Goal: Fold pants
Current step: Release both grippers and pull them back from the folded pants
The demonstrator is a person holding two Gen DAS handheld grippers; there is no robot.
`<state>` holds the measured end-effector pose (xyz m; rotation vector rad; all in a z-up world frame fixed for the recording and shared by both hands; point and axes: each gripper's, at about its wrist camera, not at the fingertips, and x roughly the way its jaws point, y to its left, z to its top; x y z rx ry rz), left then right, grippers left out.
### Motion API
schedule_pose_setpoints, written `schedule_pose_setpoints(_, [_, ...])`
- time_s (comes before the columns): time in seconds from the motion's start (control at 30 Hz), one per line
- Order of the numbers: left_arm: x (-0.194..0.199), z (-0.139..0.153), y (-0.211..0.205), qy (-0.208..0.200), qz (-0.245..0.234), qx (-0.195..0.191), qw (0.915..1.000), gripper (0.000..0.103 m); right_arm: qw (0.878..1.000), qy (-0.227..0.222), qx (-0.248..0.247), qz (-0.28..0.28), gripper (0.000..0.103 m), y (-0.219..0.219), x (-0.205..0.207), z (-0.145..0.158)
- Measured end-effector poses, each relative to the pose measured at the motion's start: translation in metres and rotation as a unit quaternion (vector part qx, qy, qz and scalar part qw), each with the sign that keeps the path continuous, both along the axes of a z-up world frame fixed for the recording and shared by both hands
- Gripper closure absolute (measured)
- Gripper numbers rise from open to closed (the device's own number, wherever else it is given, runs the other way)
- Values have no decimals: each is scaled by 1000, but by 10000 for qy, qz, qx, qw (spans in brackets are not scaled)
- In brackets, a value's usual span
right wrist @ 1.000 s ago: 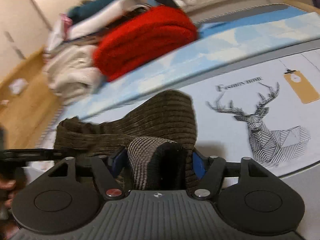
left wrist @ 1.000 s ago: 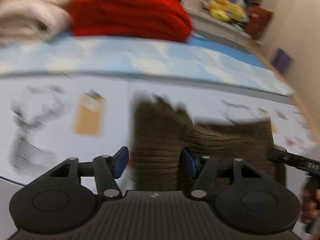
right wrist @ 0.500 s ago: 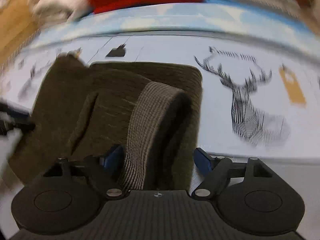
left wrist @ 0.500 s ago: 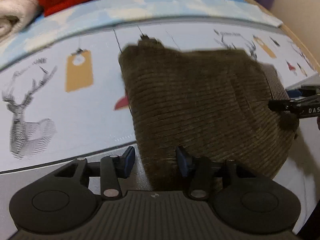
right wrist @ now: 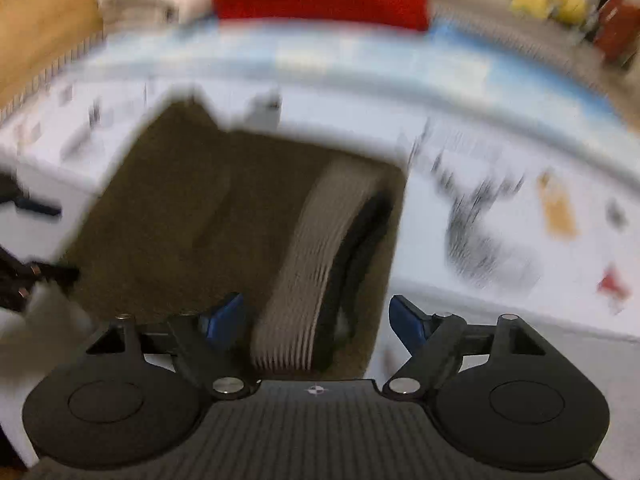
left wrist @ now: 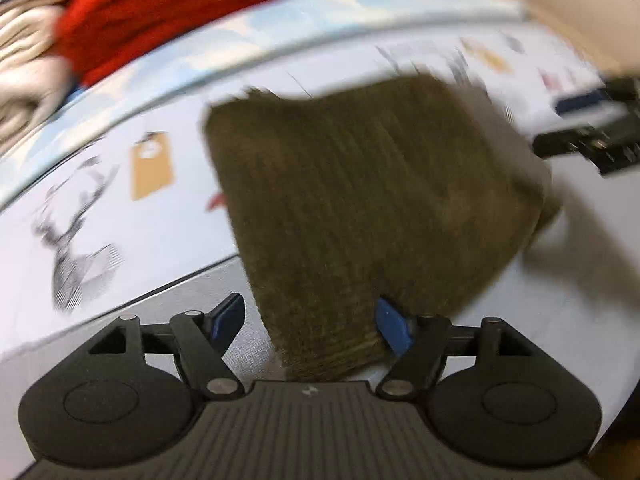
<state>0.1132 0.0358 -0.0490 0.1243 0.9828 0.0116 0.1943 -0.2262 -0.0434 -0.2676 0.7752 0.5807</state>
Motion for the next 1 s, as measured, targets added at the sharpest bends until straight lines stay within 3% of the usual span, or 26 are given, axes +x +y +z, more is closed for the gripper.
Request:
schedule_pose_setpoints(0.07, [-13, 21, -5, -318, 334, -9, 9989, 15, 9985, -332, 326, -281, 18, -9, -13, 23])
schedule_pose_setpoints(0.23, [-56, 71, -25, -1020, 852, -142, 9910, 15, 9860, -1053, 1014, -804, 10, -36, -73, 69])
schedule_pose_setpoints(0.33, [-86, 91, -42, -1340, 1039, -246, 9852, 15, 9784, -1344, 1189, -1031, 5, -45, -103, 80])
schedule_pose_setpoints(0.53, [-140, 111, -66, -1785, 1451, -400, 9723, 15, 9702, -1427, 1406, -1365, 4, -61, -157, 75])
schedule_pose_setpoints(0.6, [-155, 106, -71, -1812, 1585, -497, 9693, 15, 9703, -1386, 1406, -1401, 4, -60, -170, 71])
schedule_pose_setpoints(0.77, [-163, 76, -77, -1454, 1436, -365, 9782, 13, 9723, -1378, 1326, -1345, 4, -58, -189, 61])
schedule_pose_setpoints(0.8, [-165, 67, -78, -1537, 1375, -256, 9782, 4, 9730, -1343, 1319, -1338, 4, -57, -187, 58])
schedule_pose_setpoints(0.83, [-166, 57, -78, -1530, 1381, -120, 9785, 0, 9734, -1317, 1316, -1334, 4, -57, -188, 56])
schedule_pose_setpoints(0.87, [-160, 49, -77, -1278, 1499, -2, 9804, 1, 9741, -1284, 1301, -1332, 4, -56, -185, 53])
schedule_pose_setpoints(0.9, [-153, 46, -74, -1058, 1632, -93, 9809, 1, 9751, -1243, 1266, -1332, 4, -53, -181, 49])
schedule_pose_setpoints(0.93, [-151, 45, -69, -1095, 1566, -350, 9810, 1, 9760, -1202, 1236, -1330, 4, -51, -178, 44])
schedule_pose_setpoints(1.0, [-145, 41, -66, -1070, 1519, -301, 9821, 1, 9788, -1079, 1179, -1280, 4, -45, -171, 35])
